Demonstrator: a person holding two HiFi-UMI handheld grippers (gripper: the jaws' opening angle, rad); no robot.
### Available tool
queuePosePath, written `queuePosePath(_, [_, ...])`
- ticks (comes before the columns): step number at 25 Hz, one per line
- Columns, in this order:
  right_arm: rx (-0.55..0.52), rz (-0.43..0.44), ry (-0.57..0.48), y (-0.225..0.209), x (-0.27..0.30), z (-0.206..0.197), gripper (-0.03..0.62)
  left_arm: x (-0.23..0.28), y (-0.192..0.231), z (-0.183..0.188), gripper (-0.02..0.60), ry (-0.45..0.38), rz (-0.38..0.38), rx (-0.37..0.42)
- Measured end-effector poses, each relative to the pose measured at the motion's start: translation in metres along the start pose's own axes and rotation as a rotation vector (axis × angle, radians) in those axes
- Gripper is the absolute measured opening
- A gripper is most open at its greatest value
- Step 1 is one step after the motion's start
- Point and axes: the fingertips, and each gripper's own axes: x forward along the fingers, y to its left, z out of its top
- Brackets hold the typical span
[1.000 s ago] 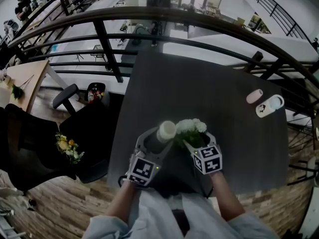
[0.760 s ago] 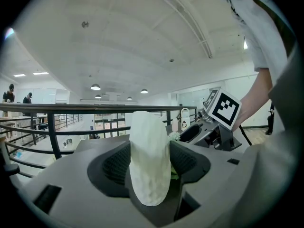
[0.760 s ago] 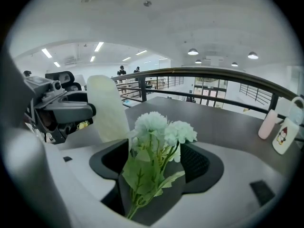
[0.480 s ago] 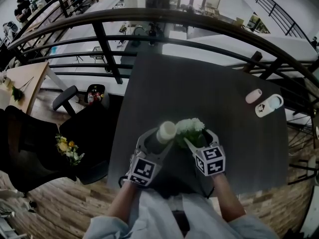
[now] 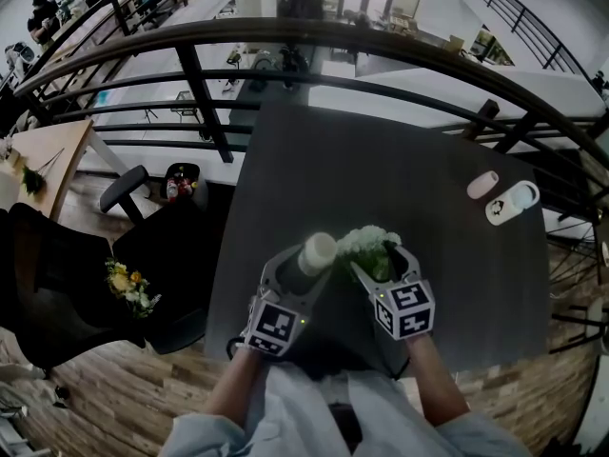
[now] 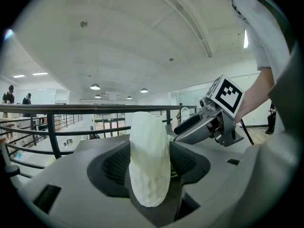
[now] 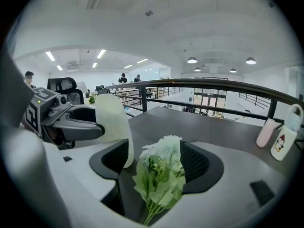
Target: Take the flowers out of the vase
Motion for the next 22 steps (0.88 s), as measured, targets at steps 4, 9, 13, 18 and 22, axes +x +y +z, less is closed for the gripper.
queuePosePath(4, [0.007,0.007,-0.021,0.003,-0.002,0.007,0.333,-0.002,0.001,0.002,0.256,0.003,0.005,-0.01])
queuePosePath(9, [0.015,0.017,-0.042,0.007,-0.003,0.013,0.333,-0.004,0.003,0.005,0.25,-0.014,0.006,-0.026])
queuePosePath(13, [0.021,0.02,-0.058,0.01,-0.007,0.018,0.333,-0.007,0.005,0.01,0.25,-0.029,0.009,-0.016])
queuePosePath(18, [0.028,0.019,-0.08,0.012,-0.012,0.025,0.333,-0.012,0.002,0.019,0.25,-0.044,0.005,-0.002])
queuePosePath(22, [0.03,0.023,-0.098,0.018,-0.016,0.03,0.333,-0.018,-0.001,0.024,0.25,-0.045,-0.005,0.008])
